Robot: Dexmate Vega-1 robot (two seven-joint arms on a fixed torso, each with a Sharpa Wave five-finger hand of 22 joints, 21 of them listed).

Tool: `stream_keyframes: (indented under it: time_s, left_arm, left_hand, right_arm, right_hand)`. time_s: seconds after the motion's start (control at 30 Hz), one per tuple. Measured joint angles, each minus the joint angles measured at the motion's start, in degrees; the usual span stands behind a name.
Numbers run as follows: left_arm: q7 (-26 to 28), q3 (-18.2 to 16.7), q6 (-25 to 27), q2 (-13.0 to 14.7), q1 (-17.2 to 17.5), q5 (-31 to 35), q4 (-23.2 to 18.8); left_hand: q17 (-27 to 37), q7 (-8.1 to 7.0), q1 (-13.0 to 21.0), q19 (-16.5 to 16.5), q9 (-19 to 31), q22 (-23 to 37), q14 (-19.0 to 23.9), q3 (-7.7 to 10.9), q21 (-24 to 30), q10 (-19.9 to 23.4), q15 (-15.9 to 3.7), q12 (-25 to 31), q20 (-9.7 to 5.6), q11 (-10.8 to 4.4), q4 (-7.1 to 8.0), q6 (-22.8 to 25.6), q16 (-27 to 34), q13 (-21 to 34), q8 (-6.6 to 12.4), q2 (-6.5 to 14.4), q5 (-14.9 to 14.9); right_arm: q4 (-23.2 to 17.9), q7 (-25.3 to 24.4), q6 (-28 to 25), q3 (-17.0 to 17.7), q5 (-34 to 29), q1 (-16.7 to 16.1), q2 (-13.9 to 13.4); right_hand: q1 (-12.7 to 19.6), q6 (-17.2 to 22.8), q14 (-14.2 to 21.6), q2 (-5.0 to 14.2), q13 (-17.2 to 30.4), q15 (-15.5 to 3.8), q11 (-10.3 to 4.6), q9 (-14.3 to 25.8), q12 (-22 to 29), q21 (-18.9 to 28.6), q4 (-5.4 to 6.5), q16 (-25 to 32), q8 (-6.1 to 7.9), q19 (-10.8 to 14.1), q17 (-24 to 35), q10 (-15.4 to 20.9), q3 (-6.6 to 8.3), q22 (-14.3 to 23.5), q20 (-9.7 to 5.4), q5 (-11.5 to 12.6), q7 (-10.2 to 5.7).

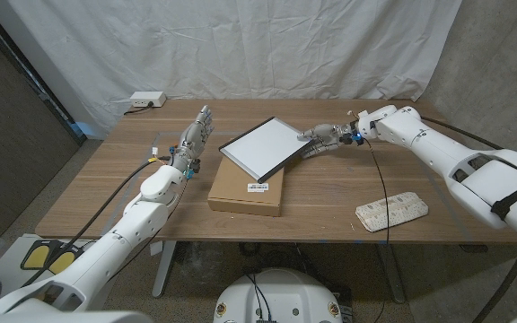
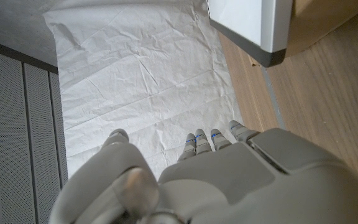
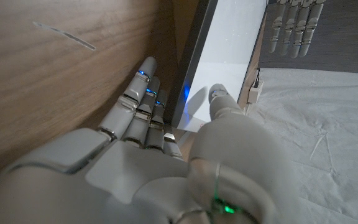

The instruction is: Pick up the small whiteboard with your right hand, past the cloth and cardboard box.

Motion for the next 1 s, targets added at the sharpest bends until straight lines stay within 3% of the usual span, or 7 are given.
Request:
stream_keyframes:
  time_s: [0.17,0.5,0.67,1.0]
  left_arm:
    - [-0.1,0.1,0.2,-0.1,-0.2,0.0,0.2]
    - [-0.1,0.3,0.7,-0.1,-0.3,0.1,0.2]
    - [0.1,0.3,0.7,-0.1,-0.3,0.2,0.0]
    - [0.6,0.3,0.7,-0.2,0.1,0.2,-0.5]
  left_hand:
    - [0.0,0.00,0.0,0.0,0.0,0.0,0.0,-0.25,0.0,0.0,0.00,0.0,0.00,0.00,-0.25,0.0,0.0,0.0,0.00,0.0,0.0]
    - [0.0,0.00,0.0,0.0,0.0,0.0,0.0,-0.49,0.0,0.0,0.00,0.0,0.00,0.00,0.00,0.0,0.0,0.0,0.00,0.0,0.0]
    - [0.0,0.00,0.0,0.0,0.0,0.0,0.0,-0.49,0.0,0.0,0.00,0.0,0.00,0.00,0.00,0.0,0.0,0.0,0.00,0.0,0.0]
    - [0.0,0.00,0.0,0.0,0.0,0.0,0.0,-0.49,0.0,0.0,0.00,0.0,0.00,0.00,0.00,0.0,0.0,0.0,0.00,0.0,0.0]
  right_arm:
    - [0.5,0.3,-0.2,-0.3,-0.5,0.4,0.2]
    - [0.0,0.1,-1.0,-0.5,-1.0,0.5,0.1]
    - [-0.7,-0.3,-1.5,-0.3,-1.0,0.3,-0.2]
    - [-1.7,-1.2,-2.4,0.0,-0.9,0.0,-0.5]
  right_hand:
    - [0.2,0.7,2.5,0.25,0.5,-1.37,-0.72,0.0,1.1,1.0,0.22,1.2,0.11,1.9,0.7,1.7,-0.23,0.1,-0.36,0.0,-0.27]
    - [3.0,4.6,10.5,1.54,2.7,-6.50,-3.16,0.0,3.3,4.9,0.46,7.8,1.08,6.8,5.7,6.8,-0.94,1.6,-1.72,0.0,0.32]
    - [4.4,8.7,15.7,2.02,4.3,-9.44,-5.08,0.2,5.2,9.1,0.68,12.9,2.22,10.5,9.2,12.3,-2.13,3.9,-2.88,-0.5,0.55]
    - [6.3,15.8,23.7,2.73,6.1,-12.30,-9.01,0.1,8.3,15.8,0.92,16.1,3.89,15.0,10.7,23.0,-2.37,8.0,-4.60,-0.9,0.40]
